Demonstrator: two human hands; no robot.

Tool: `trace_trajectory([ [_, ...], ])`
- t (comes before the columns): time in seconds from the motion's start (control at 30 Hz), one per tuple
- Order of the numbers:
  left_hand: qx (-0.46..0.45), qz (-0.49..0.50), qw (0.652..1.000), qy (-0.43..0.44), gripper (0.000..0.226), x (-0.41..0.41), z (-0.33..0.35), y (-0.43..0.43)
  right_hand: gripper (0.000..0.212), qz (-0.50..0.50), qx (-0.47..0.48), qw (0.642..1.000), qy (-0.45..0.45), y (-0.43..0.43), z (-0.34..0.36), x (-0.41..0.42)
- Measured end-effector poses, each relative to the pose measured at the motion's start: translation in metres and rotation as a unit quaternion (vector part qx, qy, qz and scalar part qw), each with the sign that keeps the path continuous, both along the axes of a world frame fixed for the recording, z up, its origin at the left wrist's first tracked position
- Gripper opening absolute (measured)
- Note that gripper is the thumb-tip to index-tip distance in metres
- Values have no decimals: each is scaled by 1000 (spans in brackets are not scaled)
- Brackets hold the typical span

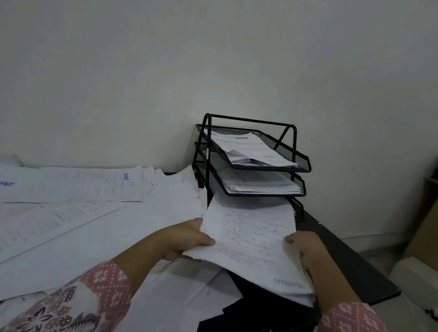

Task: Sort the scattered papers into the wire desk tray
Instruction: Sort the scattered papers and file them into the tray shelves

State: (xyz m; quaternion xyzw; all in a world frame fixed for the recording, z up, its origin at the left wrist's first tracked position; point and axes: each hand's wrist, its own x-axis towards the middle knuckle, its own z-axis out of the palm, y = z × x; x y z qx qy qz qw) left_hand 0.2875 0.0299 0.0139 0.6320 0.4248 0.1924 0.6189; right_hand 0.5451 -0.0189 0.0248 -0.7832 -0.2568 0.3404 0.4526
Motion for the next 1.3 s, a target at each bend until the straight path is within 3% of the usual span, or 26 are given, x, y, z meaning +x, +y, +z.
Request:
trace_trajectory([
  [0.1, -76, -49, 995, -52, 28, -1, 4, -2, 37, -5, 38, 999, -2, -2, -2, 7],
  [0.2, -115, -110, 986, -47, 27, -6, 7, -3, 33, -24, 74, 996, 51, -1, -2, 13],
  [0.33, -70, -3, 997, -22, 31, 5, 6, 4, 24, -4, 96, 990, 105, -3, 0, 13],
  [0.53, -89, 108, 984, -110, 43, 37, 0, 17, 15, -9, 180, 955, 236, -7, -4, 10],
  [0.73, -70, 97, 979, -165, 41, 57, -1, 12, 5, 13, 177, 962, 207, 5, -16, -1],
  [0.9, -55, 140, 972, -179, 26, 48, 0, 14, 14, -37, 217, 956, 195, 25, -15, -3],
  [1.0, 13, 183, 974, -132, 29, 32, -4, 21, 13, -79, 244, 947, 192, 40, -8, -3],
  [1.1, 160, 200, 966, -41, 21, 10, -18, 28, 20, -113, 259, 941, 184, 57, -2, -3],
  [1.2, 318, 195, 926, 51, 18, -15, -30, 35, 26, -131, 254, 943, 173, 68, 1, -6],
  [1.3, 415, 182, 883, 122, 19, -38, -42, 41, 22, -126, 241, 947, 170, 74, 3, -13],
])
